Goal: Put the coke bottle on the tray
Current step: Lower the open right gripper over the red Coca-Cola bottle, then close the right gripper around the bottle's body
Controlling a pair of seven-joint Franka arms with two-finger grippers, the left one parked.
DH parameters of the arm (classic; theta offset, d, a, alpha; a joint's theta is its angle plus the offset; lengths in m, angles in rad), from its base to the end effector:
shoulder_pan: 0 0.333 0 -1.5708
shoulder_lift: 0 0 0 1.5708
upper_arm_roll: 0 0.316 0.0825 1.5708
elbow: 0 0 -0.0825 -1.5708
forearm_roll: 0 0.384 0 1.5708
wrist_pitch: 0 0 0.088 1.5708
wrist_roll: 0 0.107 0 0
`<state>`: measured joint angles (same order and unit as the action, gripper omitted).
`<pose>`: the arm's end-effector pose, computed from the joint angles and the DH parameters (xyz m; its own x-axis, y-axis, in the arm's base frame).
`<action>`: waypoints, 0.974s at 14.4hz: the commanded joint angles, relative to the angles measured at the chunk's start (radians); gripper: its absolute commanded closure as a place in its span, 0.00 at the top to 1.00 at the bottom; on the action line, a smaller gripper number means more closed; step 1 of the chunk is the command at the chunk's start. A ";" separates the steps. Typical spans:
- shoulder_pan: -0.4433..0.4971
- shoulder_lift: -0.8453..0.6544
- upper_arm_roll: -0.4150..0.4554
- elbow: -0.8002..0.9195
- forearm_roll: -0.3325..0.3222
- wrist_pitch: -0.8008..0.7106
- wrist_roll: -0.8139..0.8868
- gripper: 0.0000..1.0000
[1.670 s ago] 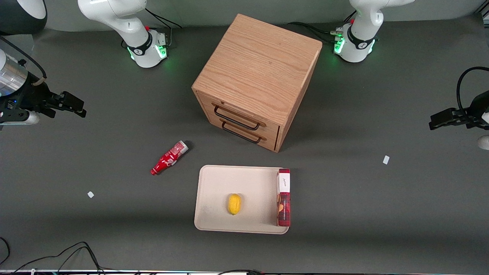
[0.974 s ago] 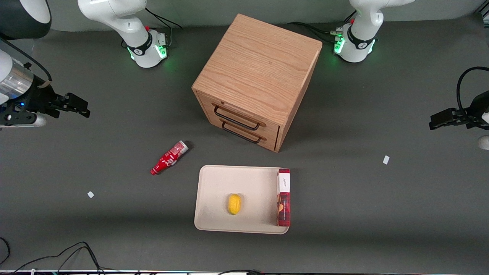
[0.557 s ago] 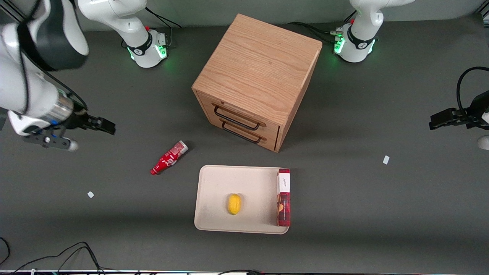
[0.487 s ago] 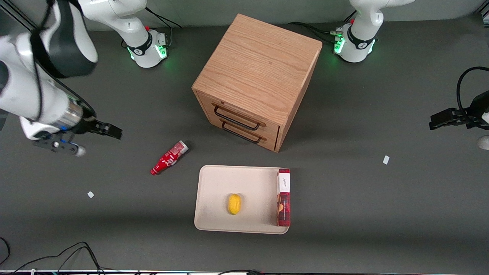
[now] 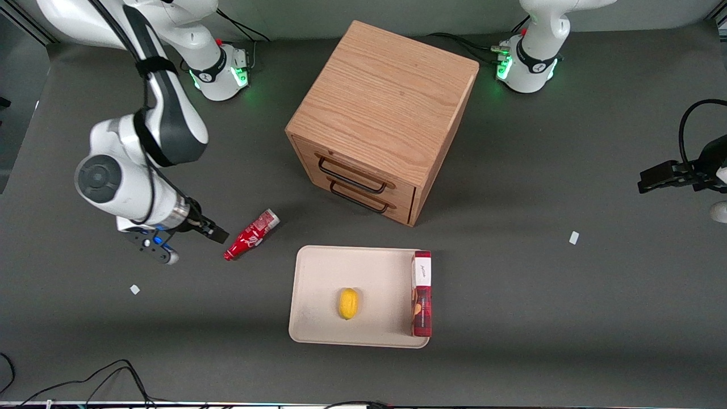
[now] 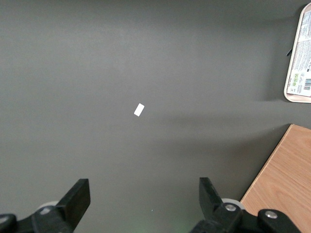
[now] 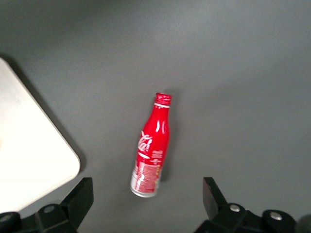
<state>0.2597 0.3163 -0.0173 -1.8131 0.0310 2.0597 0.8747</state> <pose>0.6075 0.1526 0.3613 0.7956 -0.6028 -0.0607 -0.6015 -0.7979 0.0401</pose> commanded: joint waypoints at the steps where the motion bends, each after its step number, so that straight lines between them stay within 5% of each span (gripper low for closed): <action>1: 0.016 0.058 0.013 -0.046 0.009 0.120 0.113 1.00; 14: 0.027 0.205 0.016 -0.215 0.009 0.484 0.193 1.00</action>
<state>0.2791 0.5024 -0.0015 -2.0235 0.0311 2.5053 1.0326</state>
